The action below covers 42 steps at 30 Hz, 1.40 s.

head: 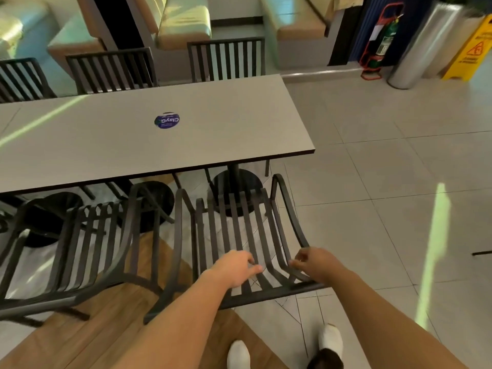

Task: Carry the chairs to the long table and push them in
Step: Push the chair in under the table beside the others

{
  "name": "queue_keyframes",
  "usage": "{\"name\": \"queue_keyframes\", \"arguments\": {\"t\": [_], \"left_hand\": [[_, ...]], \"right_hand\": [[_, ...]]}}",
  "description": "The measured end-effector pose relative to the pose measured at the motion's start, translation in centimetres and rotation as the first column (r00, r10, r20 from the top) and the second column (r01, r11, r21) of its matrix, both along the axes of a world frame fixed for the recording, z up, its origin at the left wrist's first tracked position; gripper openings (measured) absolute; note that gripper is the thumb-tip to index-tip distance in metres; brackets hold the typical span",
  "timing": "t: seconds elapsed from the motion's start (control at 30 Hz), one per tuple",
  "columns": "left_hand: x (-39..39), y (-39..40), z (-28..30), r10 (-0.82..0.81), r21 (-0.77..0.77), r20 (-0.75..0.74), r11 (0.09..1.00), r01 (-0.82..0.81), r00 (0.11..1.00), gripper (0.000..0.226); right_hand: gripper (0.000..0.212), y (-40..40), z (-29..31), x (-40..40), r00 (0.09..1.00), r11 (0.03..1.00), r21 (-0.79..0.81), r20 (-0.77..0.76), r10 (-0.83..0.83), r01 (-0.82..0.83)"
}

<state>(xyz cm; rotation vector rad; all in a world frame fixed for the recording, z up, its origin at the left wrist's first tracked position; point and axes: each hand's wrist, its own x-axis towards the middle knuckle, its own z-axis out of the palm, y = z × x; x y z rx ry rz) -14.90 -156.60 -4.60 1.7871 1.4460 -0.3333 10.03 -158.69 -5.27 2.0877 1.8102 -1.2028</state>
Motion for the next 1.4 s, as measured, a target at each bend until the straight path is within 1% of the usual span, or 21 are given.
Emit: {"name": "queue_keyframes", "arguments": {"t": [0.1, 0.23, 0.33, 0.47, 0.6, 0.73, 0.87, 0.97, 1.07, 1.2, 1.4], "left_hand": [[3.8, 1.7, 0.8, 0.004, 0.067, -0.003, 0.998, -0.004, 1.000, 0.037], [9.9, 3.9, 1.7, 0.043, 0.150, 0.028, 0.988, -0.046, 0.999, 0.033], [15.1, 5.3, 2.2, 0.123, 0.177, 0.041, 0.976, -0.128, 0.992, 0.029], [21.5, 7.0, 2.2, 0.196, 0.178, 0.043, 0.963, -0.201, 0.980, 0.027], [26.8, 8.8, 2.6, 0.235, 0.200, 0.035, 0.951, -0.237, 0.971, 0.028], [30.3, 11.2, 3.1, 0.253, 0.202, 0.024, 0.946, -0.252, 0.967, 0.028], [32.8, 14.5, 3.3, 0.272, 0.233, 0.051, 0.932, -0.276, 0.961, 0.024], [34.3, 17.7, 3.2, 0.280, 0.269, 0.059, 0.920, -0.285, 0.958, 0.026], [35.5, 21.6, 2.8, 0.290, 0.274, 0.087, 0.913, -0.303, 0.953, 0.026], [36.6, 28.7, 2.0, 0.297, 0.280, 0.097, 0.908, -0.312, 0.950, 0.028], [37.1, 42.5, 2.0, 0.308, 0.303, 0.092, 0.897, -0.321, 0.947, 0.031]], "right_hand": [[0.033, 1.6, 0.5, 3.9, 0.998, 0.996, 0.080, 0.060, -0.029, 0.024], [0.034, 4.5, 1.4, 9.8, 0.991, 0.992, 0.126, 0.133, 0.013, -0.030], [0.035, 6.6, 2.1, 14.7, 0.985, 0.989, 0.131, 0.167, 0.048, -0.071], [0.034, 8.6, 2.4, 21.1, 0.983, 0.989, 0.108, 0.165, 0.082, -0.101], [0.037, 10.8, 2.6, 27.3, 0.979, 0.988, 0.091, 0.175, 0.104, -0.121], [0.038, 14.5, 3.2, 32.0, 0.981, 0.990, 0.096, 0.178, 0.082, -0.100], [0.038, 19.1, 3.6, 34.4, 0.980, 0.988, 0.110, 0.181, 0.085, -0.106], [0.038, 22.7, 3.7, 34.9, 0.981, 0.986, 0.117, 0.167, 0.096, -0.116], [0.038, 26.9, 3.5, 35.2, 0.982, 0.984, 0.121, 0.154, 0.110, -0.129], [0.038, 34.5, 2.9, 35.8, 0.981, 0.983, 0.122, 0.156, 0.116, -0.136], [0.036, 49.0, 3.6, 35.9, 0.981, 0.982, 0.131, 0.155, 0.112, -0.133]]}}
